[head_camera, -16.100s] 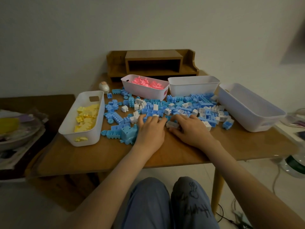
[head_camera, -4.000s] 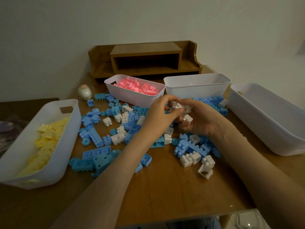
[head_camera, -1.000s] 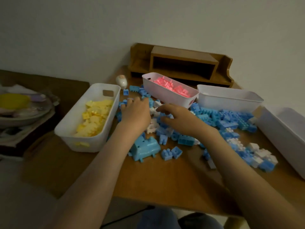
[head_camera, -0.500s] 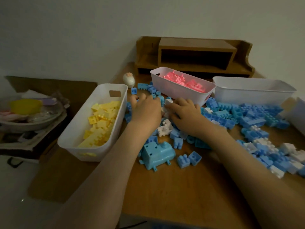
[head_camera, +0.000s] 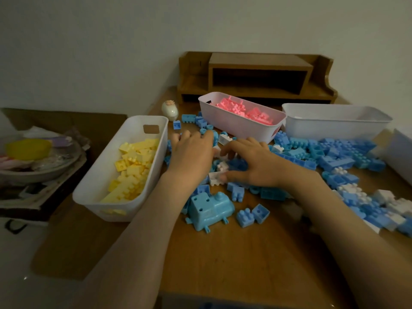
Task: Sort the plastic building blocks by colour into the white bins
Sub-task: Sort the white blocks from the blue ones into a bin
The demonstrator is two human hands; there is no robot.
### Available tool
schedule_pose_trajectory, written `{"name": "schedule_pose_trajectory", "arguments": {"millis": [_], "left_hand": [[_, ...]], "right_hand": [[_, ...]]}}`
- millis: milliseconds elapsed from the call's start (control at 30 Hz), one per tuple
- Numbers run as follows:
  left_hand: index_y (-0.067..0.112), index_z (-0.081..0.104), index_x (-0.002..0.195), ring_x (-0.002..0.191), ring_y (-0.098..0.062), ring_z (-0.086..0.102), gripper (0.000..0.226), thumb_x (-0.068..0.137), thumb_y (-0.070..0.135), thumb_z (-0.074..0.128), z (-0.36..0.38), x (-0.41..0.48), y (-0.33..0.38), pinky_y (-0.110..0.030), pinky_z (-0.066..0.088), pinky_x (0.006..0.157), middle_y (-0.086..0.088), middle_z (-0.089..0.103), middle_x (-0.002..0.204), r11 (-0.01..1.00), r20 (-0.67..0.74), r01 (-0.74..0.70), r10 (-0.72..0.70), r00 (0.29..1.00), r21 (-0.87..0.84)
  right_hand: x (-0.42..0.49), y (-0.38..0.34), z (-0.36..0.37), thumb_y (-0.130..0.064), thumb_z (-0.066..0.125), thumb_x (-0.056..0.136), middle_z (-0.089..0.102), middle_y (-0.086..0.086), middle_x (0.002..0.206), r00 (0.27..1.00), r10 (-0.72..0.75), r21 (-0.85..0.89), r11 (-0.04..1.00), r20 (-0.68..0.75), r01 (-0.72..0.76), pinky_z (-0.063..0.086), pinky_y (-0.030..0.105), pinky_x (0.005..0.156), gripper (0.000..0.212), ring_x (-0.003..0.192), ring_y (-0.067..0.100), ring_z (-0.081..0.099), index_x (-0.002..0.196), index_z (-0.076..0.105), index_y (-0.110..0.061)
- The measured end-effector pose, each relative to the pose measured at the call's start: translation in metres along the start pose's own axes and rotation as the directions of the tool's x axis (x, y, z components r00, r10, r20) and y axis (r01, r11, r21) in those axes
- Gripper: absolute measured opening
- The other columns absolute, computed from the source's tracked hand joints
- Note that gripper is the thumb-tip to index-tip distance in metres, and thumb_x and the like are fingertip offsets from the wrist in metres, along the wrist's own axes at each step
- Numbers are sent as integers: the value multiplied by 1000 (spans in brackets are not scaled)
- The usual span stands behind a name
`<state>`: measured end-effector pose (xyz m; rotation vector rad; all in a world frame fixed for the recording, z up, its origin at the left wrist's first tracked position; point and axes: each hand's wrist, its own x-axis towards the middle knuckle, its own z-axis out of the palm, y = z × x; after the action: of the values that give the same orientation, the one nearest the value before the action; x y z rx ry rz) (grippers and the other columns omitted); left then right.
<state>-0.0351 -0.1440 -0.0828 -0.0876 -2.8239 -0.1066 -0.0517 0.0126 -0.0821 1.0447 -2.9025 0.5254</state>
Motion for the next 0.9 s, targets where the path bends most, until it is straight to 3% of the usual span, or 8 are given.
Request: {"name": "schedule_pose_trajectory", "arguments": {"millis": [100,233,433,533,667,800,900], "left_hand": [[23,40,132,124,-33,34,33,100,19,37,1,-1,-3,-44,28,100,-12,43,132,1000,45,5,-5,999,0],[23,39,136,125,-33,28,38,99,16,37,-2,-2,-2,-41,31,102,-15,31,130,988,141,42,-21,990,-150],[21,42,130,120,-31,28,30,102,18,32,6,-1,-4,-35,32,94,-14,28,123,985,133,12,12,991,-175],[20,44,127,122,-30,28,28,103,28,33,8,1,-4,-35,32,94,-14,29,124,984,125,18,4,992,-178],[16,49,111,116,-28,32,19,101,29,40,8,3,-5,-32,31,86,-12,31,120,979,98,53,-34,995,-196],[16,50,112,116,-27,33,21,100,31,41,10,3,-5,-31,31,85,-12,32,120,982,71,30,-17,997,-188],[19,50,121,120,-29,29,26,100,31,41,11,3,-4,-34,32,91,-12,30,123,985,96,3,14,995,-175]], "right_hand": [[-2,-3,-2,-45,63,83,46,-11,105,999,-49,23,999,10,48,24,31,91,25,103,9,36,102,50,-35],[-3,-8,0,-28,57,89,45,-11,108,993,-103,5,995,50,103,24,33,92,24,102,9,33,111,56,-37],[-1,-6,-2,-45,56,87,56,-7,105,997,-21,24,1000,72,19,28,36,96,18,102,11,40,101,60,-34],[0,-3,-3,-46,55,88,57,-5,100,999,14,-43,999,41,-12,29,33,91,19,98,11,40,99,60,-31],[2,0,-5,-34,53,92,44,-9,90,995,56,-177,982,-87,-71,22,29,80,14,97,13,38,102,61,-27],[1,3,-5,-22,49,94,48,-3,107,971,110,-154,978,-213,-144,24,32,85,19,110,19,39,110,59,-26],[1,6,-3,-23,43,97,48,-3,123,981,147,-190,967,-127,-170,25,36,94,29,115,20,37,123,53,-30]]}}
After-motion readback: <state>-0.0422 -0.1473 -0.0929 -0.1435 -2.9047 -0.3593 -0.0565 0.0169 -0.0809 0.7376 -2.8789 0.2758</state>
